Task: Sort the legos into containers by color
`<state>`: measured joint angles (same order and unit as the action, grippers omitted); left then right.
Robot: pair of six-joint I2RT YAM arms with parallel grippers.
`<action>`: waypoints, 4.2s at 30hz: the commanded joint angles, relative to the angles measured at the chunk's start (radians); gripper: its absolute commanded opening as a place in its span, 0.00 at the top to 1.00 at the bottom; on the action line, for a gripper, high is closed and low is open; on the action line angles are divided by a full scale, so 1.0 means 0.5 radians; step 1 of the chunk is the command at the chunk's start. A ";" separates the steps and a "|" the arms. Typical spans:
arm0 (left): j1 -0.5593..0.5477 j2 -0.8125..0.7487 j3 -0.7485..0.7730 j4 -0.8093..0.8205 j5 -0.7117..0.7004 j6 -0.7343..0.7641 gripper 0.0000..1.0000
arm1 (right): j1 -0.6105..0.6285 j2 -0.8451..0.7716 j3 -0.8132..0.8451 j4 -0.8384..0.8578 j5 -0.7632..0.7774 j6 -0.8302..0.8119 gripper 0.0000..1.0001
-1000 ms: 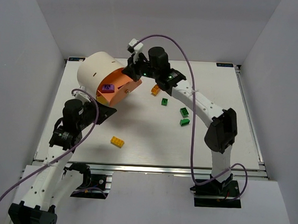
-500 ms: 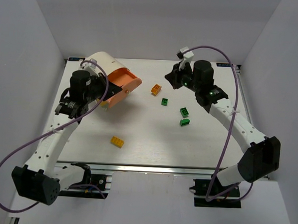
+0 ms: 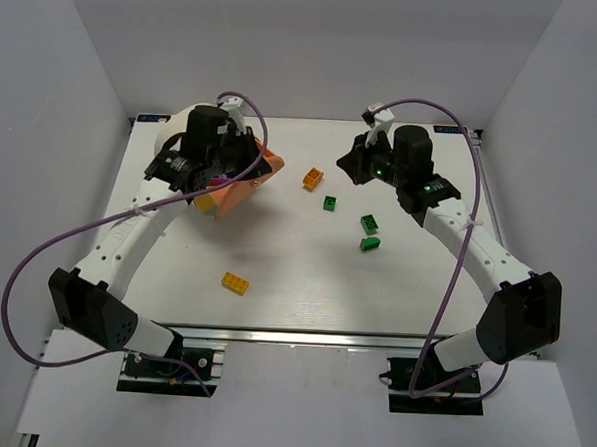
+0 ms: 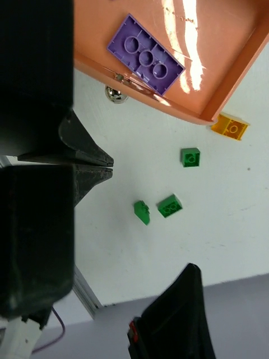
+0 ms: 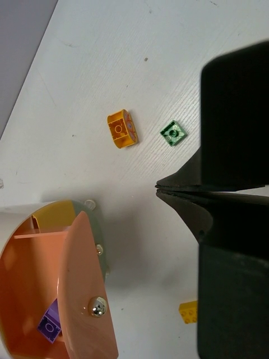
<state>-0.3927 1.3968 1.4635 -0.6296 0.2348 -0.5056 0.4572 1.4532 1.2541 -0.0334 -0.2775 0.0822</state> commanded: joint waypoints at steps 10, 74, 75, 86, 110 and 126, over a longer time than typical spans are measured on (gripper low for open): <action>-0.264 0.332 0.475 -0.548 -0.641 0.523 0.75 | -0.083 -0.078 -0.026 0.005 -0.077 0.007 1.00; -0.359 0.517 0.343 -0.266 -1.909 0.861 0.20 | -0.160 -0.142 -0.170 -0.007 -0.340 -0.155 1.00; -0.359 0.456 0.346 -0.259 -1.830 0.825 0.28 | -0.169 -0.151 -0.201 -0.001 -0.493 -0.255 1.00; -0.359 -0.258 -0.103 -0.183 -1.280 0.248 0.67 | 0.018 0.213 -0.070 -0.090 -1.148 -0.524 0.44; -0.359 -1.640 -0.881 -0.701 -1.387 -0.943 0.05 | 0.475 1.677 1.366 0.214 -0.482 1.244 0.30; -0.359 -1.634 -0.951 -0.686 -1.384 -1.007 0.04 | 0.528 1.794 1.449 0.395 -0.534 1.274 0.40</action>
<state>-0.5777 0.5926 1.0004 -0.9672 -0.4438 -0.9665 0.7082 2.3299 1.9366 0.1116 -0.5339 0.7025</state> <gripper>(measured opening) 0.953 0.601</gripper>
